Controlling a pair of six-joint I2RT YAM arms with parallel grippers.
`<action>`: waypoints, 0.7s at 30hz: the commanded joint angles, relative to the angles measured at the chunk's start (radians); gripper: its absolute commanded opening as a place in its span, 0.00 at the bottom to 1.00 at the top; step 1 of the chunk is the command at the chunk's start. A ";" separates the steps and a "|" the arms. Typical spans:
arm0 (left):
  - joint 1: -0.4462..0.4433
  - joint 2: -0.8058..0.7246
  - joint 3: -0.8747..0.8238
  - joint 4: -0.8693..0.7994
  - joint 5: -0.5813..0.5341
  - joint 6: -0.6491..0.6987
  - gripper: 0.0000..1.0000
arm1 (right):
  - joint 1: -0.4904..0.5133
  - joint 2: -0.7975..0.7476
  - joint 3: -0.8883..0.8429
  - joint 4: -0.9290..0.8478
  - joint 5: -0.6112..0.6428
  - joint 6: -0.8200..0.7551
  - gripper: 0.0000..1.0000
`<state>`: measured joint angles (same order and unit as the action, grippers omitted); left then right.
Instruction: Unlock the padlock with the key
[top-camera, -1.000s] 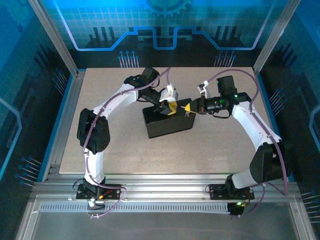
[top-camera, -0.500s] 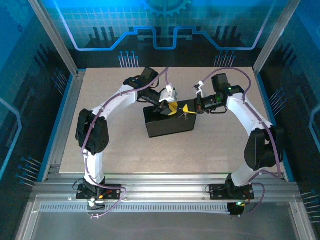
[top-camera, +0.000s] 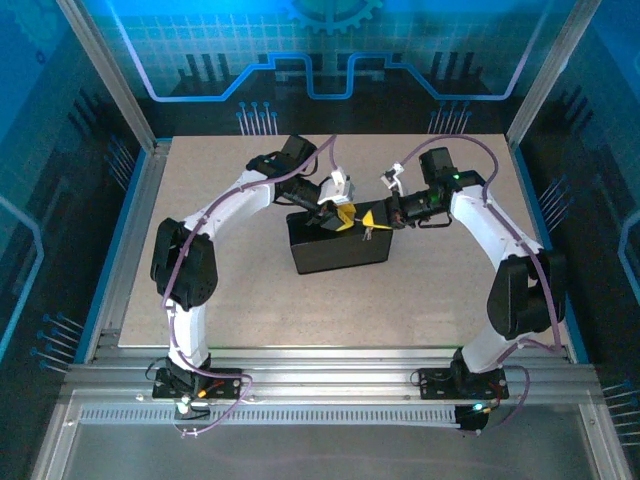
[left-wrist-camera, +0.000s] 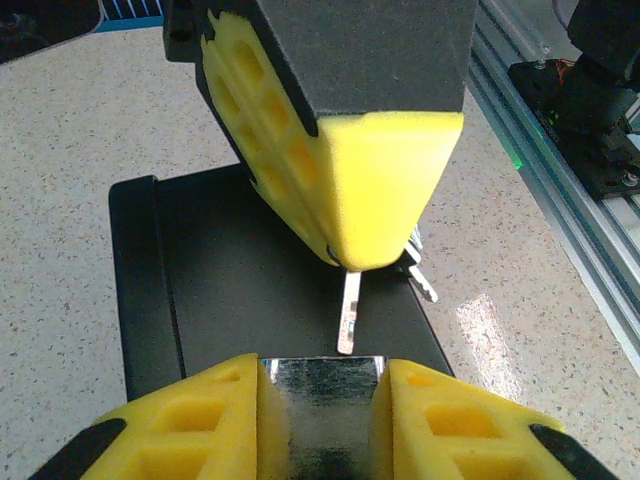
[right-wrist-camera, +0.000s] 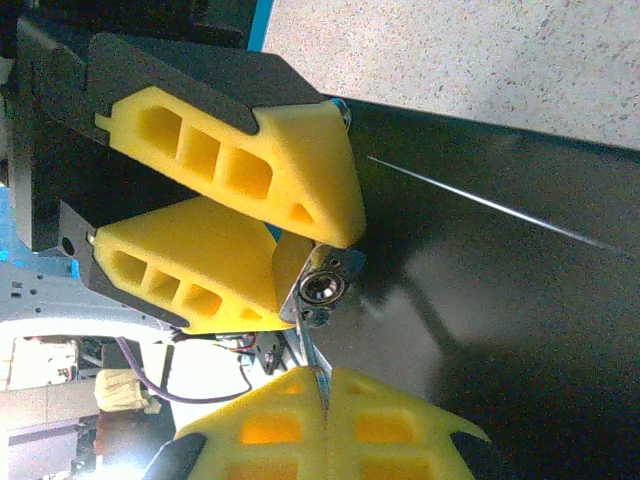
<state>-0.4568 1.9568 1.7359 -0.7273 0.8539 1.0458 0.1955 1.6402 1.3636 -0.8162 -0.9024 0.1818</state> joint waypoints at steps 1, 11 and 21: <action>0.007 -0.063 -0.001 0.046 0.090 0.026 0.11 | 0.018 0.021 0.031 -0.023 -0.034 -0.020 0.00; 0.004 -0.073 -0.019 0.029 0.120 0.067 0.11 | 0.024 0.044 0.045 -0.019 -0.041 -0.016 0.00; 0.005 -0.090 -0.042 0.043 0.143 0.085 0.11 | 0.040 0.073 0.079 -0.018 -0.045 -0.011 0.00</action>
<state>-0.4503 1.9343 1.6970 -0.7231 0.8787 1.0809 0.2153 1.6936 1.4021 -0.8360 -0.9195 0.1818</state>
